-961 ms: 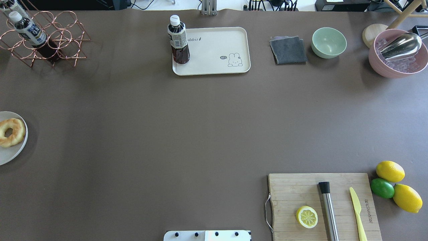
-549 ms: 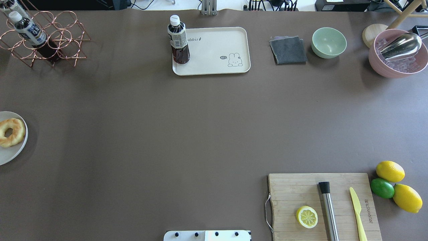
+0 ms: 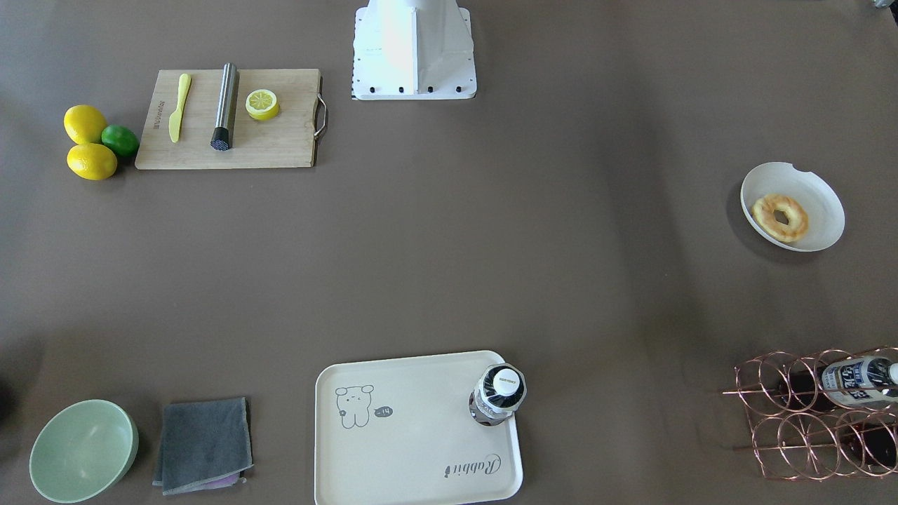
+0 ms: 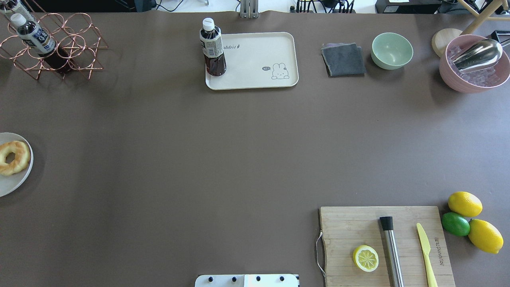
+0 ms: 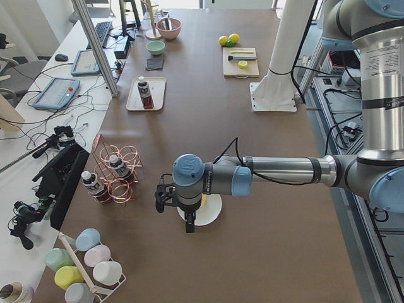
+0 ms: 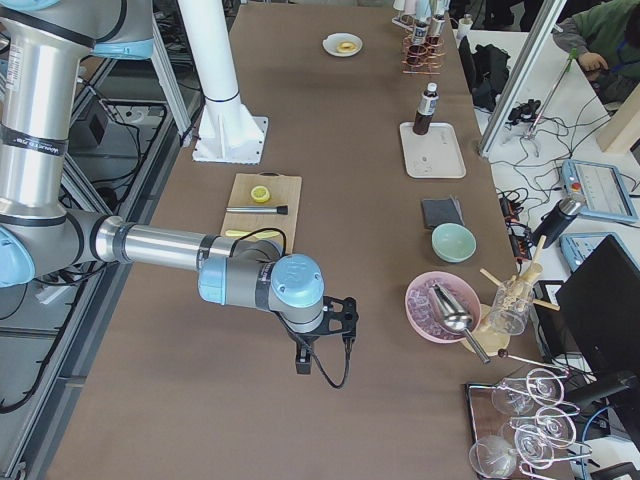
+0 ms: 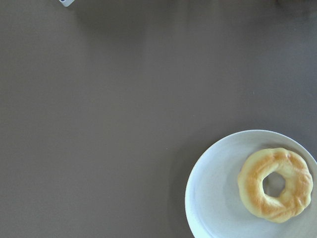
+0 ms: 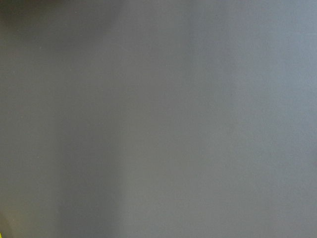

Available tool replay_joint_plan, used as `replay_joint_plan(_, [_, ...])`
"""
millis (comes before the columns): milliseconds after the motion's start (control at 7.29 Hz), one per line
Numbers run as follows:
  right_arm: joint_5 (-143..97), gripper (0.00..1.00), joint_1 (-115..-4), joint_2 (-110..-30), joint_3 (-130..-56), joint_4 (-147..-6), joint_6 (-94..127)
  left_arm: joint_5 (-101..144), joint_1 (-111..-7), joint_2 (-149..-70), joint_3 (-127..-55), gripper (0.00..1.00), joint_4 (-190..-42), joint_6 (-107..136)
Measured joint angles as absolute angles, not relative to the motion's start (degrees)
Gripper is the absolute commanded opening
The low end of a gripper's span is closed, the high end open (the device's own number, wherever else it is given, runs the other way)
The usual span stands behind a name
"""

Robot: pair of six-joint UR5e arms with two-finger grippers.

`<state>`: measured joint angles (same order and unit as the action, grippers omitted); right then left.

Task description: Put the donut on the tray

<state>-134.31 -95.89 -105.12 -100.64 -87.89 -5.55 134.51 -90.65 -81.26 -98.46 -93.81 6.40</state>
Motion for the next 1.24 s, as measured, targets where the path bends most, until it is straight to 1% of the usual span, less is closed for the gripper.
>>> replay_joint_plan(686, [-134.4, 1.00, -95.9, -105.5, -100.5, -88.0, -5.4, 134.9, -90.6, -82.1, -98.2, 0.98, -95.9, 6.0])
replay_joint_plan(961, [-134.4, 1.00, -95.9, -105.5, -99.9, -87.9, -5.4, 135.0, -90.7, -81.6, -98.0, 0.98, -104.4, 6.2])
replay_joint_plan(1235, [-134.6, 1.00, -95.9, -105.4, -99.9, -87.9, -5.5, 135.8, -90.6, -81.7, -97.3, 0.98, -108.7, 6.7])
